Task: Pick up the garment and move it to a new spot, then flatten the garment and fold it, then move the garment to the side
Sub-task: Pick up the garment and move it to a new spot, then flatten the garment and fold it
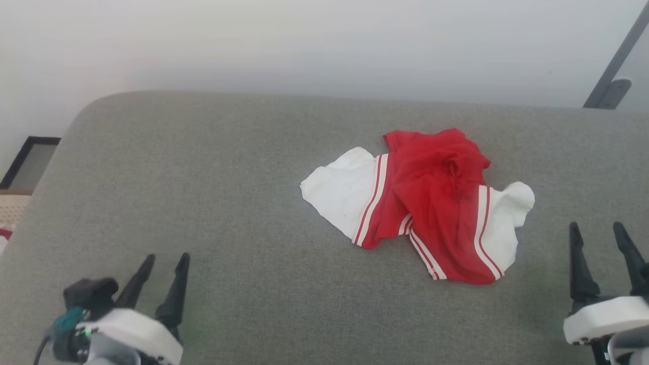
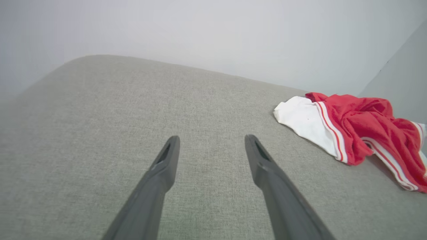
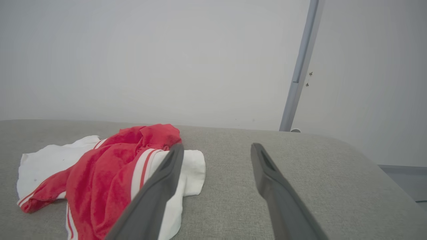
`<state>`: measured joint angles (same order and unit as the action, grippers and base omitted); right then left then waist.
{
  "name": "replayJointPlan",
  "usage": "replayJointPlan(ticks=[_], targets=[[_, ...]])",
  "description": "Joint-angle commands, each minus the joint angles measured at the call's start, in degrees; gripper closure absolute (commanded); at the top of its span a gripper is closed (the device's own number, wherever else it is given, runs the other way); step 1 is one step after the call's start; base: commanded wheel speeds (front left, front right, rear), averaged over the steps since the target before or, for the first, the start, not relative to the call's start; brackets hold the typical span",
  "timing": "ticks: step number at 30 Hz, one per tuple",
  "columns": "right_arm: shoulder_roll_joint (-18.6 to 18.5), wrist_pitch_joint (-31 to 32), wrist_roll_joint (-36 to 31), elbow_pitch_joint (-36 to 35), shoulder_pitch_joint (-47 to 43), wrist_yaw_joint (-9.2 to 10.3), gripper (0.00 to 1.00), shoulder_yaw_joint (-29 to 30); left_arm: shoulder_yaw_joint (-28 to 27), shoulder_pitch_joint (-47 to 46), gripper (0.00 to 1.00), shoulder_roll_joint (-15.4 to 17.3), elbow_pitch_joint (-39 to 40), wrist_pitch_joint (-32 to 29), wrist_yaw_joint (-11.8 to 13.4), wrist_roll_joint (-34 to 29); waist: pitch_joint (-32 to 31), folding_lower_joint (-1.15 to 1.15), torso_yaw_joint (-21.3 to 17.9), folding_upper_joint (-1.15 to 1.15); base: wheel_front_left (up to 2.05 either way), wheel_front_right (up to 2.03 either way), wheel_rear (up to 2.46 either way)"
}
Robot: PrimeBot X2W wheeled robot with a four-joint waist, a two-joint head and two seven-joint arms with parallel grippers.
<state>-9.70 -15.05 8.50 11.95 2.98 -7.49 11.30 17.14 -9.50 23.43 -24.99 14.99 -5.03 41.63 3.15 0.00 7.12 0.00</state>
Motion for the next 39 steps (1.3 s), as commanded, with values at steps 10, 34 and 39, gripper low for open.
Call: replayJointPlan(ticks=[10,34,39], targets=[[-1.7,-0.1,0.5,-0.6,0.9,0.0,0.0,-0.9,-17.3,10.0,0.0,-7.5,16.9,0.3,-1.6,-19.7,-0.8,0.0,-1.4,0.0,0.0,0.0,0.0],[-5.8,9.4,1.0,1.3,6.6,0.0,0.0,-5.6,-17.7,10.1,0.0,-11.7,17.1,0.3,-2.5,-22.6,3.6,0.0,-1.9,0.0,0.0,0.0,0.0],[-13.9,26.4,4.3,2.9,13.2,0.02,0.0,-13.3,-15.7,7.7,0.0,-12.5,16.5,0.3,-2.5,-22.1,7.5,0.0,-0.8,0.0,0.0,0.0,0.0]])
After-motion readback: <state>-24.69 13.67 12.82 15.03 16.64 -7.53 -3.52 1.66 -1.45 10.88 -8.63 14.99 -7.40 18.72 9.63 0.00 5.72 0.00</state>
